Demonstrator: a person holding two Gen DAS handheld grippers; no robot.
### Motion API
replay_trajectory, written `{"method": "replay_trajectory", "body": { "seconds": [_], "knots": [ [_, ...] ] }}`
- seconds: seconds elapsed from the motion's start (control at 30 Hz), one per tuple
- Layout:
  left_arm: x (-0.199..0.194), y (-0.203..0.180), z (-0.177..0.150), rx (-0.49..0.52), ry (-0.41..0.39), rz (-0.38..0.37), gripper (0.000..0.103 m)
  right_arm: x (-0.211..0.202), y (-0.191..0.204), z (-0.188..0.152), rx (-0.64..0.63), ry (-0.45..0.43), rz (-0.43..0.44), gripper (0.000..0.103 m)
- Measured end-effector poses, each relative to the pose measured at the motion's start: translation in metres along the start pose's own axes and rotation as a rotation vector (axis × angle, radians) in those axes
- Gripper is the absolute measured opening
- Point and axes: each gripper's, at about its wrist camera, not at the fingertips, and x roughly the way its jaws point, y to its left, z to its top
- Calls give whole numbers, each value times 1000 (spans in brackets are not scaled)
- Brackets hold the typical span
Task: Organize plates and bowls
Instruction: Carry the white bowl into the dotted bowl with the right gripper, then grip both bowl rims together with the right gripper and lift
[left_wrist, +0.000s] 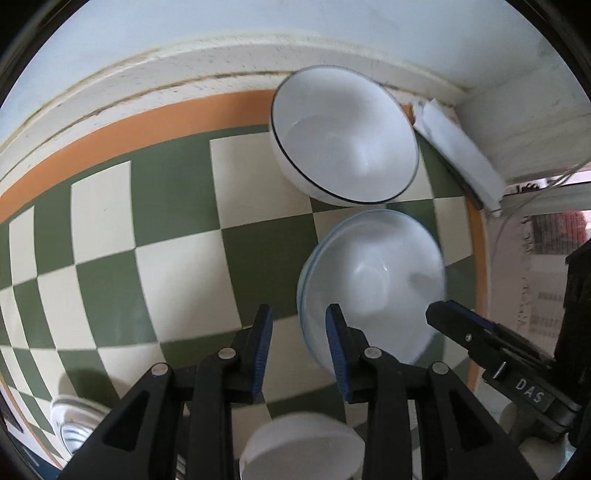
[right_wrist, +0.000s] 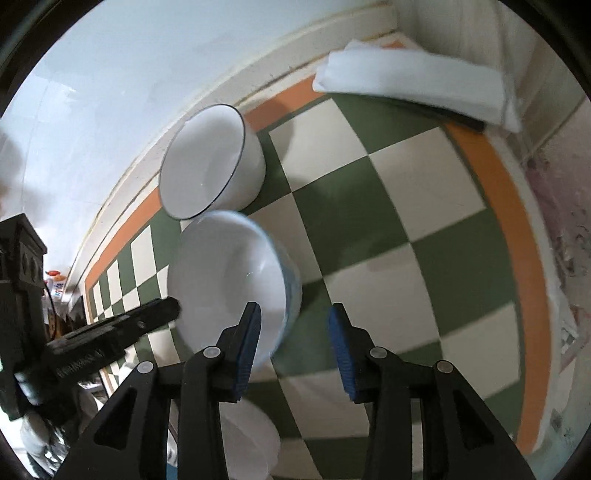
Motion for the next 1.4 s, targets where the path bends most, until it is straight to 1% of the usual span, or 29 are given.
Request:
{"method": "replay_trajectory", "body": {
  "seconds": [0.07,0.1,0.13,0.2,0.27,0.37,0.5,0.6,0.8,0.93,1.03,1.2,1.3,1.4],
  "knots": [
    [6,-2,2,13,0,-7,14,10,0,5,-1,10,12,32],
    [7,-4,3,18,0,-11,12,13,0,7,-1,14,9,13],
    [8,-5,3,21,-2,-6,12,17,1,9,-5,18,17,9],
    [8,-6,4,25,-10,0,12,18,3,10,-5,4,9,9],
    [6,-8,3,28,-18,6,12,17,9,11,-32,-7,-17,9],
    [0,-9,-1,35,-34,20,12,14,15,9,-49,-8,-29,9],
    [-21,-9,-9,29,-59,3,12,1,22,2,-81,-12,-31,9],
    [-45,-8,-20,21,-87,-18,12,-15,31,-8,-99,-21,-14,9],
    [-93,-8,-53,20,-140,-46,12,-60,57,-45,-156,-39,17,9],
    [-112,-2,-82,21,-145,-56,12,-73,66,-76,-175,-26,38,9],
    [-111,2,-103,21,-126,-53,12,-79,64,-99,-187,-2,46,9],
    [-97,13,-130,8,-85,-47,12,-66,60,-128,-182,53,47,9],
    [-84,19,-138,-2,-57,-33,12,-53,56,-136,-175,84,46,9],
    [-71,23,-145,-5,-28,-16,12,-39,55,-143,-181,109,27,9]
  ]
}}
